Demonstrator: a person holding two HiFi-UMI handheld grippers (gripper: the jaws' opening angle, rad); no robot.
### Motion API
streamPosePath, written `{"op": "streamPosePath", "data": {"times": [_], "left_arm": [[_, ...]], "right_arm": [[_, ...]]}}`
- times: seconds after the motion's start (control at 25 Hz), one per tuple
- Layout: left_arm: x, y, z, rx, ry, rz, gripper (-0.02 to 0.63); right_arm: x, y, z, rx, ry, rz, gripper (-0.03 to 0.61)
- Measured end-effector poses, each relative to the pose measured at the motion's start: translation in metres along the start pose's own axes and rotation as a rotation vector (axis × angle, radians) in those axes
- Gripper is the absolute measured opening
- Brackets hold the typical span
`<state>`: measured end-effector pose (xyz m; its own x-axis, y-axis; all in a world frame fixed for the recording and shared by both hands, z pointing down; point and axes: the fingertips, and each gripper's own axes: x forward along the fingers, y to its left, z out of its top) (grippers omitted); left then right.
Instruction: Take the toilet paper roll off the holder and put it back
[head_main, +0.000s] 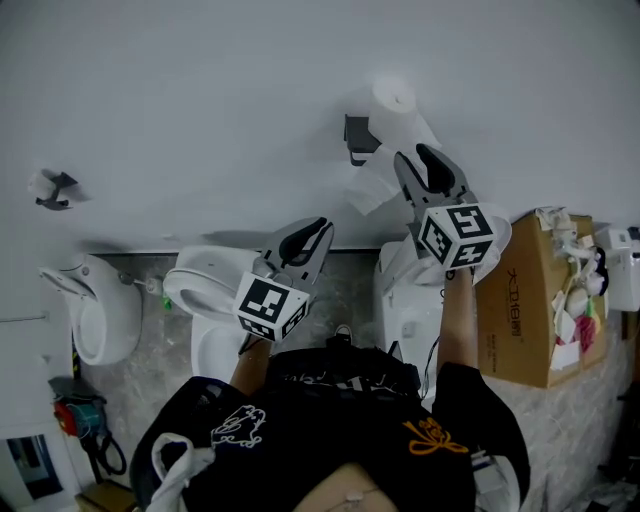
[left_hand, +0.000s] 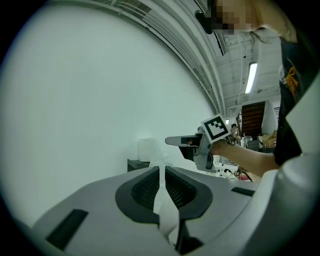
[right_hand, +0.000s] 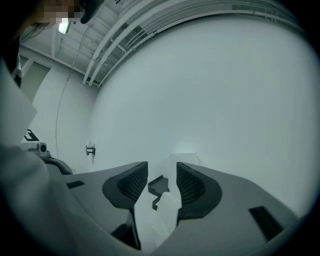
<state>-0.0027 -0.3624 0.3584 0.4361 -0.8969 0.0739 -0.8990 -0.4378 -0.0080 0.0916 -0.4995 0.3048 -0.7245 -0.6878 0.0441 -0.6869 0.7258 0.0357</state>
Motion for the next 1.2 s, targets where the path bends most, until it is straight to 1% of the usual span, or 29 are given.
{"op": "streamPosePath", "data": {"times": [0.08, 0.2, 0.32, 0.36, 0.44, 0.64, 0.72, 0.76, 0.92, 1.2], "left_arm": [[0.0, 0.003, -0.001, -0.001, 0.003, 0.019, 0.048], [0.0, 0.008, -0.003, -0.002, 0.013, 0.051, 0.048], [0.0, 0.012, -0.003, -0.007, 0.016, 0.076, 0.048], [0.0, 0.013, -0.003, -0.009, 0.016, 0.083, 0.048], [0.0, 0.015, -0.004, -0.009, 0.022, 0.096, 0.048], [-0.001, 0.017, -0.012, -0.016, 0.047, 0.123, 0.048], [-0.003, 0.019, -0.015, -0.02, 0.056, 0.133, 0.048], [-0.003, 0.021, -0.016, -0.021, 0.06, 0.139, 0.048], [-0.006, 0.024, -0.019, -0.018, 0.071, 0.154, 0.048], [-0.014, 0.023, -0.019, -0.007, 0.081, 0.134, 0.048]], "right_arm": [[0.017, -0.009, 0.005, -0.018, 0.0, -0.001, 0.214], [0.042, -0.024, 0.007, -0.015, 0.003, -0.023, 0.271], [0.063, -0.038, -0.001, -0.014, 0.048, -0.045, 0.347], [0.069, -0.041, -0.005, -0.019, 0.063, -0.048, 0.364], [0.081, -0.046, -0.01, -0.026, 0.089, -0.048, 0.377], [0.104, -0.057, -0.027, -0.021, 0.142, -0.06, 0.376], [0.107, -0.06, -0.032, -0.033, 0.152, -0.085, 0.349], [0.107, -0.061, -0.032, -0.044, 0.152, -0.1, 0.323], [0.107, -0.062, -0.031, -0.067, 0.141, -0.114, 0.314], [0.1, -0.056, -0.026, -0.091, 0.133, -0.111, 0.298]]}}
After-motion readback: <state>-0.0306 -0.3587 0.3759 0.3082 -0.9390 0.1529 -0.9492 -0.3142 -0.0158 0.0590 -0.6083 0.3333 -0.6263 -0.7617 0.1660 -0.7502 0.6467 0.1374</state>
